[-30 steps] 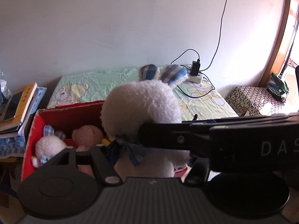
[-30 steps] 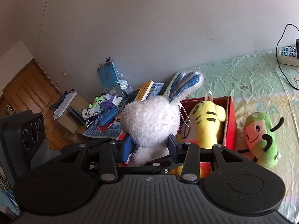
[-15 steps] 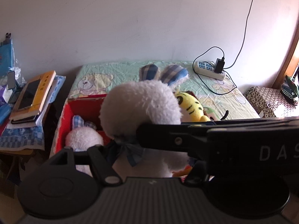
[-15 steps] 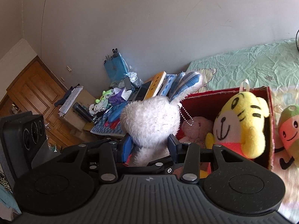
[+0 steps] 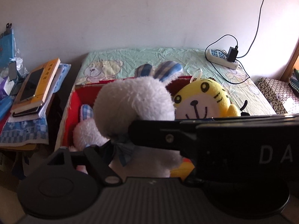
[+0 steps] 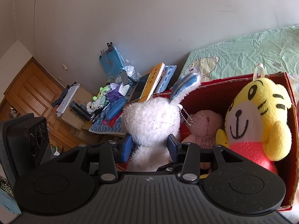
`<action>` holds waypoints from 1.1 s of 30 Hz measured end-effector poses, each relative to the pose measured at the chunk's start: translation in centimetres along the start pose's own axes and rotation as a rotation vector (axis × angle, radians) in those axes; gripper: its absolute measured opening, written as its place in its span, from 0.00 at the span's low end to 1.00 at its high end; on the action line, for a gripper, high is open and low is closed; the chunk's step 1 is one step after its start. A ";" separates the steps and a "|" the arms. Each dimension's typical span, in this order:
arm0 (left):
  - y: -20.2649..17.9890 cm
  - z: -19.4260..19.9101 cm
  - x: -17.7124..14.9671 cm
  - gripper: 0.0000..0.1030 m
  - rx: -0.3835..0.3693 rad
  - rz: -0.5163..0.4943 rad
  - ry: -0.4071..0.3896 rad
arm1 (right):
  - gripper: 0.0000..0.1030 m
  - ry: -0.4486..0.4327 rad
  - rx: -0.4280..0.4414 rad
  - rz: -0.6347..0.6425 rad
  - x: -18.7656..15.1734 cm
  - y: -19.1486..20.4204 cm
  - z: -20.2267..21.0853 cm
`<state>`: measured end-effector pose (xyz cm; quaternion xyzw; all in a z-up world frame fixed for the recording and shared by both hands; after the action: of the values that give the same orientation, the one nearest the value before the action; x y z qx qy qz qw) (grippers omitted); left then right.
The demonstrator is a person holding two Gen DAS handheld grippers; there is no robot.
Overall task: Organize objects
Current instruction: 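Lower the white bunny into the red box and open the right tool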
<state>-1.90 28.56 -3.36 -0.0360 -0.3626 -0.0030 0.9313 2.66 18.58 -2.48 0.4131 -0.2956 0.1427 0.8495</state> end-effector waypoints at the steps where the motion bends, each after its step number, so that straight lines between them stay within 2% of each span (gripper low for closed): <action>1: 0.0 -0.1 0.1 0.74 -0.003 -0.003 -0.002 | 0.43 -0.003 -0.004 0.003 0.0 0.0 -0.1; 12: 0.6 -2.2 0.4 0.74 -0.029 0.035 0.033 | 0.43 0.038 -0.029 -0.003 0.5 -1.3 -2.1; 21: 1.4 -4.1 -0.3 0.74 -0.027 0.083 0.096 | 0.43 0.078 -0.030 -0.030 0.1 -2.5 -3.5; 26: 1.4 -4.7 -0.2 0.83 -0.018 0.079 0.103 | 0.43 0.084 -0.022 -0.023 0.2 -2.8 -4.1; 33: 1.9 -5.6 -0.3 0.88 0.004 0.106 0.128 | 0.43 0.095 -0.009 -0.038 0.2 -3.5 -4.8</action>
<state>1.72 30.06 -7.76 -0.0531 -0.3000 0.0450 0.9514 6.31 20.20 -6.82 0.4077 -0.2479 0.1448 0.8668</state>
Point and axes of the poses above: each gripper's, at about its wrist camera, not at the fingertips, and z roughly against the way its jaws point, y to its left, x to its top, the point moved 6 cm from there along -z, roughly the way its jaws point, and after that the axes turned 1 degree about -z, right-handed, at the moved point
